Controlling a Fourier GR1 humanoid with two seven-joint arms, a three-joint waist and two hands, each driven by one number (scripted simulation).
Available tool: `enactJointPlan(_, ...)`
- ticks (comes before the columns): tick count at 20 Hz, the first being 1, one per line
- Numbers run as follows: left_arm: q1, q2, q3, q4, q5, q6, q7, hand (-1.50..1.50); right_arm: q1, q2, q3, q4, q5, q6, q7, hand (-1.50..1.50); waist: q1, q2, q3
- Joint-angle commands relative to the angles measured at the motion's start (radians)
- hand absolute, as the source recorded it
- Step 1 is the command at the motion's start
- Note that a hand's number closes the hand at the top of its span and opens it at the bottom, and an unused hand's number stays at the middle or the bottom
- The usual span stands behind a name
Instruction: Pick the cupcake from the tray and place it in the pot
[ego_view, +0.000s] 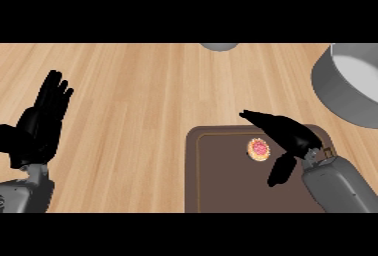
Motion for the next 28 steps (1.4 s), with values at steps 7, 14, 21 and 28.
enactJointPlan(7,-0.035,-0.017,0.067,0.063,0.003,-0.048,-0.01,0.0,-0.03,-0.002,0.023,0.084,0.143,-0.009,-0.225,1.5,0.0,0.001,0.0)
enactJointPlan(14,-0.004,-0.042,0.076,0.06,-0.015,-0.106,-0.05,0.0,0.042,0.025,-0.016,0.123,0.233,-0.071,-0.34,1.5,-0.002,0.0,0.0)
enactJointPlan(21,-0.003,-0.061,0.068,0.0,-0.066,-0.055,0.017,0.0,0.28,0.109,0.08,-0.262,0.273,0.011,-0.081,1.5,-0.013,-0.004,-0.001)
enactJointPlan(28,-0.049,-0.043,0.125,0.061,-0.044,-0.097,0.022,0.0,0.37,0.11,0.06,-0.439,0.306,0.006,-0.055,1.5,-0.011,-0.002,-0.001)
